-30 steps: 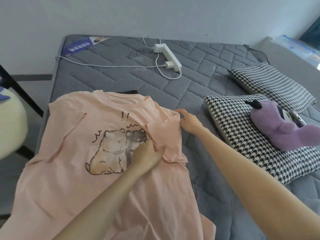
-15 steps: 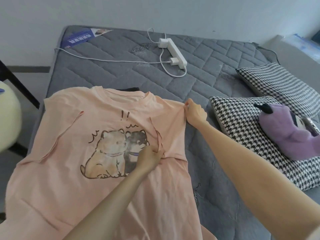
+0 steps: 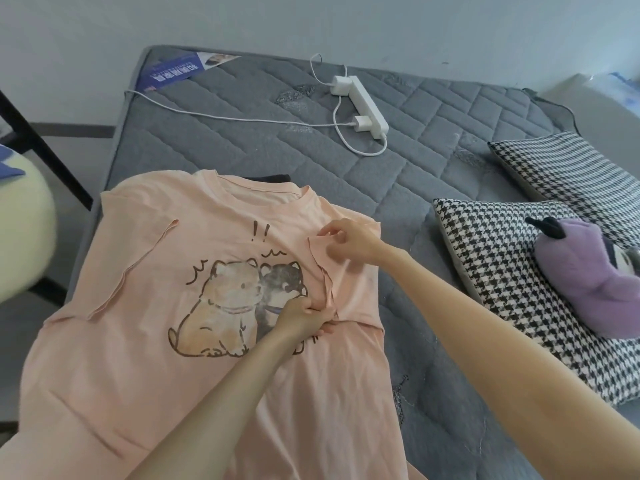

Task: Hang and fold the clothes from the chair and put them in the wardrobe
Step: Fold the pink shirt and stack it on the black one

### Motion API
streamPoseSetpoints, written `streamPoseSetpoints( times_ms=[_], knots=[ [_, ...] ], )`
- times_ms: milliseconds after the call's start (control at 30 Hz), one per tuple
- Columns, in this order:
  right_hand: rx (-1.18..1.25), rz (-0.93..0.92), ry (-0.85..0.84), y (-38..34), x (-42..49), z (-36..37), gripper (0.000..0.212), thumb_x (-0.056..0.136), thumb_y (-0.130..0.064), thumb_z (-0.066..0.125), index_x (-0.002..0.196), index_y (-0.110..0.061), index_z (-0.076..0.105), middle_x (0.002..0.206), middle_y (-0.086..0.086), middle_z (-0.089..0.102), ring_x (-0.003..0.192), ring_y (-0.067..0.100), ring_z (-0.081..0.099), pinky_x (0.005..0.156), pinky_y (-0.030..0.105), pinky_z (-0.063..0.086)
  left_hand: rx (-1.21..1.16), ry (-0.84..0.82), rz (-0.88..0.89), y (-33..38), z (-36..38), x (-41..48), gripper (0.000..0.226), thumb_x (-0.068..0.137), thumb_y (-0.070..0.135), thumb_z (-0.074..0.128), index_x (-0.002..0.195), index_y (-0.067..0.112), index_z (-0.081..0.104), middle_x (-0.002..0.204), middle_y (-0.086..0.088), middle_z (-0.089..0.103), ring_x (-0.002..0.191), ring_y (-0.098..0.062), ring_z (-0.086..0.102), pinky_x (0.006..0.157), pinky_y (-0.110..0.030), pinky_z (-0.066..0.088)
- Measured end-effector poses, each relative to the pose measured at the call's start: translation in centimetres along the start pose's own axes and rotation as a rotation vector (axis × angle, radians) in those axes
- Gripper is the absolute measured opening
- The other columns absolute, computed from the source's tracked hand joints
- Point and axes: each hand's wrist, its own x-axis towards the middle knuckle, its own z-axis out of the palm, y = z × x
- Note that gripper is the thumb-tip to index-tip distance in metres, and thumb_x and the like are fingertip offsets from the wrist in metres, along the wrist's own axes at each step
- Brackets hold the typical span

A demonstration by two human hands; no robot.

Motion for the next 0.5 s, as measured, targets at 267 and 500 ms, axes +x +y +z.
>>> streamPoseSetpoints(
  times_ms=[267,500],
  knots=[
    [-0.013,0.065,0.266,-0.3,0.7,-1.1,0.016,0.095,-0.024,0.051,0.095,-0.017,0.065,0.079,-0.004,0.062,0.079,0.017,0.058,0.072,0.033,0.044,-0.078,0.030,-0.063,0.9,0.1,-0.3,0.005,0.091,0.004,0.054,0.090,0.008,0.056,0.074,-0.004,0.068,0.053,-0.009,0.062,0.051,-0.015,0.047],
    [0.107,0.161,0.392,-0.2,0.9,0.8,0.015,0.092,-0.018,0.051,0.087,-0.016,0.065,0.067,-0.004,0.065,0.070,0.012,0.062,0.070,0.024,0.044,-0.184,0.136,-0.069,0.7,0.3,-0.1,0.006,0.091,0.009,0.055,0.091,0.015,0.053,0.077,-0.005,0.071,0.054,-0.011,0.067,0.056,-0.020,0.053]
  ],
)
